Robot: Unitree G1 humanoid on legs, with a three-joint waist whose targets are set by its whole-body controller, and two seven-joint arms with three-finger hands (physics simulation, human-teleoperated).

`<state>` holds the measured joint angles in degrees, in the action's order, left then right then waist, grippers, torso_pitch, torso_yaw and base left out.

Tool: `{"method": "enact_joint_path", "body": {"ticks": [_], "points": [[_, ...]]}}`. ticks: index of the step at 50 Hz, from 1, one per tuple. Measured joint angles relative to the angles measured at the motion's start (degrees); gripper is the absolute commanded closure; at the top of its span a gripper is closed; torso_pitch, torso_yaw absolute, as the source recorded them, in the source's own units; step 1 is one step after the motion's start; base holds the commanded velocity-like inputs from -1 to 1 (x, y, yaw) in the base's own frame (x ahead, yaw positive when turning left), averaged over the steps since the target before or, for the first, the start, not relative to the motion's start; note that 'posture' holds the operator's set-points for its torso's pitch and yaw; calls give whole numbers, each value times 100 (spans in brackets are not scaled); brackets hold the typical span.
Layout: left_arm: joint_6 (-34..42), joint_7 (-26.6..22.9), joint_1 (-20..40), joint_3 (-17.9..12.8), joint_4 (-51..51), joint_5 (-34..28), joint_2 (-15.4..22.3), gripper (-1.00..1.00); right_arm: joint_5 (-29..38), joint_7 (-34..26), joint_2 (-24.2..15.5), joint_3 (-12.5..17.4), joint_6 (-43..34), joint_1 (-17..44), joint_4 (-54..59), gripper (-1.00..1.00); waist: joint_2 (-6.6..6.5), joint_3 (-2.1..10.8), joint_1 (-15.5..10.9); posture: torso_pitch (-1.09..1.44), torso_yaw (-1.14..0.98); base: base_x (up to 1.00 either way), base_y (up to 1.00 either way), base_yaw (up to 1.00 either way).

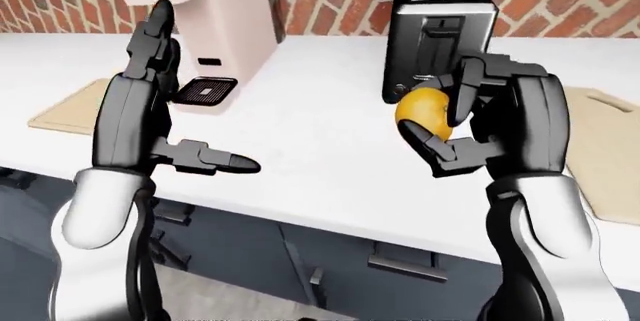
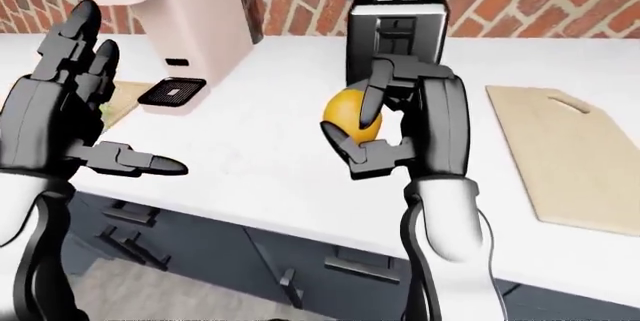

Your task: Place the brussel sprout and the tangerine on separate cutting boards.

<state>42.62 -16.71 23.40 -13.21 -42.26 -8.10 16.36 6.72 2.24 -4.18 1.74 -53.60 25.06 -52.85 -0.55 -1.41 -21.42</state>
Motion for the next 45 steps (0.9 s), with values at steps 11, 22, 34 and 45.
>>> {"method": "enact_joint_path", "body": {"ticks": [11,22,34,45], "points": [[-38,-31,-161,32,154,-89,-73,-100,-128,80,41,41,-83,-39,101,100,-196,103,-147,0,37,0,-2,0],[-81,3,-207,-23,324,-225,-80,-100,-244,58,78,-72,-69,0,146,100,-122,170,13,0,37,-1,-18,0],[-105,-13,-213,-57,223,-215,-73,-100,-205,89,55,-95,17,-29,183,100,285,155,173,0,37,-12,-45,0],[-97,-30,-281,-121,11,-135,-55,-100,-86,79,71,-63,72,-78,153,100,-6,55,402,0,37,-21,-53,0]]}}
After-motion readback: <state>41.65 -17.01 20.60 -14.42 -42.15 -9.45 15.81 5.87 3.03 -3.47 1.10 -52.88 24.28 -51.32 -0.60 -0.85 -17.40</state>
